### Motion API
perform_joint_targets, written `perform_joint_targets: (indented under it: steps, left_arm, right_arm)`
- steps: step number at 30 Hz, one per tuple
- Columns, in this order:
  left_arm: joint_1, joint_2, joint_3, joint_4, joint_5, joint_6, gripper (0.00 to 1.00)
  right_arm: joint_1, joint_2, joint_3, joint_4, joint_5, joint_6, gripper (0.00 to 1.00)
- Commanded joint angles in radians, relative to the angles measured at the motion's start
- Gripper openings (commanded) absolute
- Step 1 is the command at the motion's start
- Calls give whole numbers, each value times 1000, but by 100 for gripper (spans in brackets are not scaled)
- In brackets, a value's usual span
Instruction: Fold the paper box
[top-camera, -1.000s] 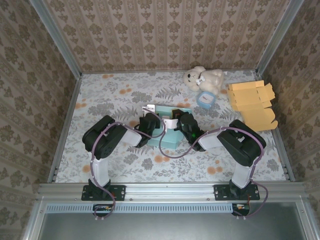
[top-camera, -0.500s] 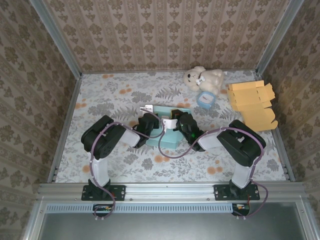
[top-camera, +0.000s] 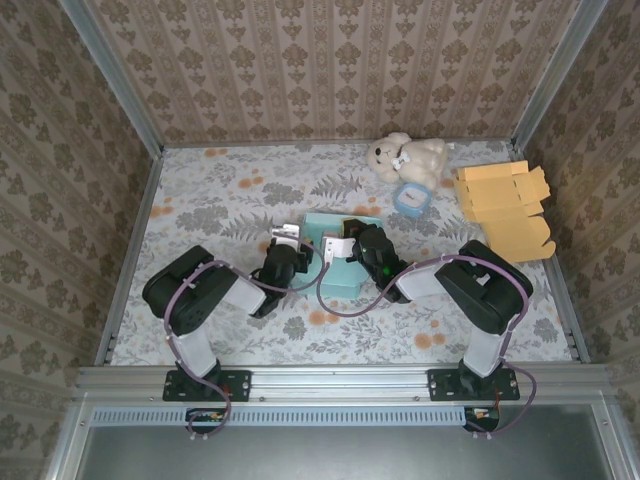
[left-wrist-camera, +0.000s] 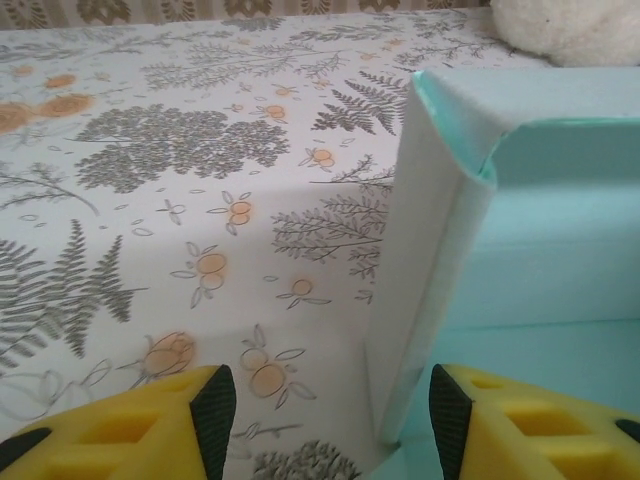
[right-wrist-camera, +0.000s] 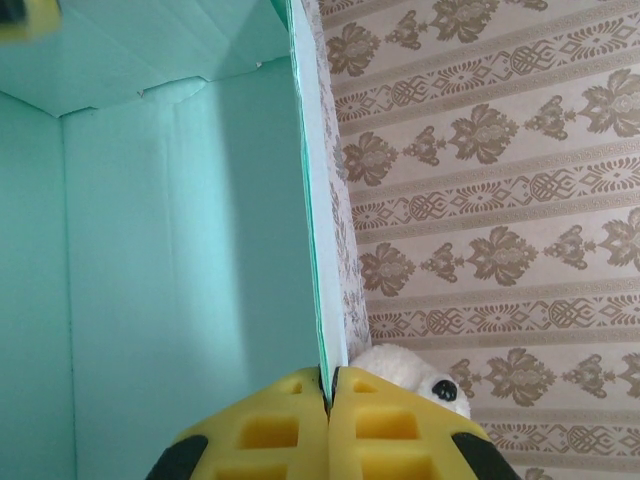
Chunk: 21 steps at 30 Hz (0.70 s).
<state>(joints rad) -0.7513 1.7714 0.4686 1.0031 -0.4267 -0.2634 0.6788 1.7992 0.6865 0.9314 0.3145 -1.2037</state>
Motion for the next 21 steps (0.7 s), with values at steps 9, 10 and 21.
perform_joint_targets:
  steps: [9, 10, 21]
  left_arm:
    - [-9, 39, 94, 72, 30, 113, 56]
    - [-9, 42, 108, 59, 23, 119, 55]
    - [-8, 74, 190, -113, -274, 68, 15]
  right_arm:
    - [7, 15, -38, -195, 11, 58, 0]
    - [7, 15, -38, -195, 11, 59, 0]
    - [7, 18, -36, -197, 11, 55, 0]
